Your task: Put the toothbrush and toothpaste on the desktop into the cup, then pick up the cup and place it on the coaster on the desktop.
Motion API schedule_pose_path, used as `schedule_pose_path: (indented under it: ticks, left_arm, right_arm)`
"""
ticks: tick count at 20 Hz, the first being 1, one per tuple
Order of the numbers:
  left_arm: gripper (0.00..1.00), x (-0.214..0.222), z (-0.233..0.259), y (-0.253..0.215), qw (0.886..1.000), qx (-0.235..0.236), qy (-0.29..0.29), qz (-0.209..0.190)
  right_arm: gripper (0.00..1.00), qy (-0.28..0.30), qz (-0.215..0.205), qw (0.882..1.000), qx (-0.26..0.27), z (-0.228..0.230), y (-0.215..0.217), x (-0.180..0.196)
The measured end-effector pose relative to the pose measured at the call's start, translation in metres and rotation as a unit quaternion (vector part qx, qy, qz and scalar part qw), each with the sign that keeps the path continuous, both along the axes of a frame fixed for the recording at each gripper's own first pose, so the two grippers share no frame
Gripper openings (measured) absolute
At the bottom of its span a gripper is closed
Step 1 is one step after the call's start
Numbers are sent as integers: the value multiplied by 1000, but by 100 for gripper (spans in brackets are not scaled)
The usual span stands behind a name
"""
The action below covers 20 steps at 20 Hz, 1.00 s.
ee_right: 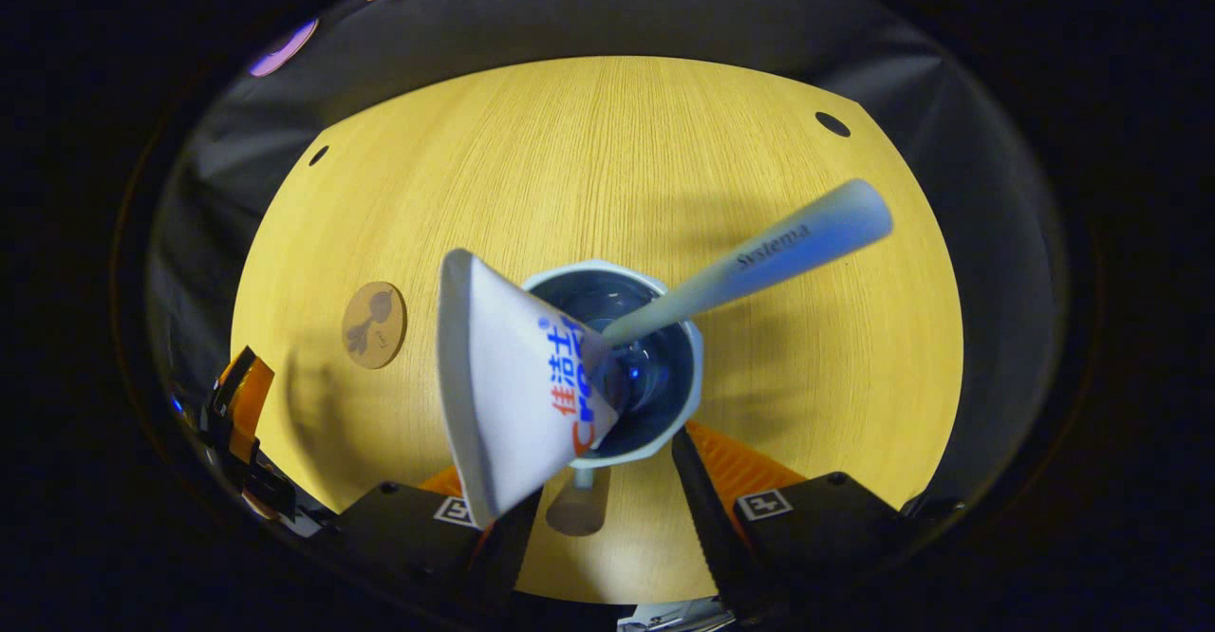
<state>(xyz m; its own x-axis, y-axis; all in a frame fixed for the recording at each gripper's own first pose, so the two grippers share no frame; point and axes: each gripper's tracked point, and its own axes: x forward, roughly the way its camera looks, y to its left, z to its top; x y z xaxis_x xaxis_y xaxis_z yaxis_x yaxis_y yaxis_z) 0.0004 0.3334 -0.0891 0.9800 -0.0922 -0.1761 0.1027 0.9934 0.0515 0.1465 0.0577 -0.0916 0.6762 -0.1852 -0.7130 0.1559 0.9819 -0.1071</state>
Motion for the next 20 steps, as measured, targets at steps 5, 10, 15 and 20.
schedule_pose_path:
  ticks: [5, 10, 15, 20]
  left_arm:
    - [95, 4, -2, -5, 1000, 1, 7, -11]
    - [95, 6, -5, -14, 1000, -2, 14, -23]
    - [95, 7, -6, -15, 1000, -6, 14, -26]
    - [95, 6, -5, -13, 1000, -14, 9, -25]
  right_arm:
    - [45, 27, -1, 999, -19, -11, -3, -2]
    - [32, 38, 5, 998, -42, -11, -5, -2]
    - [29, 36, 12, 997, -65, -9, -7, -4]
    - [28, 32, 47, 995, -77, -5, 25, -6]
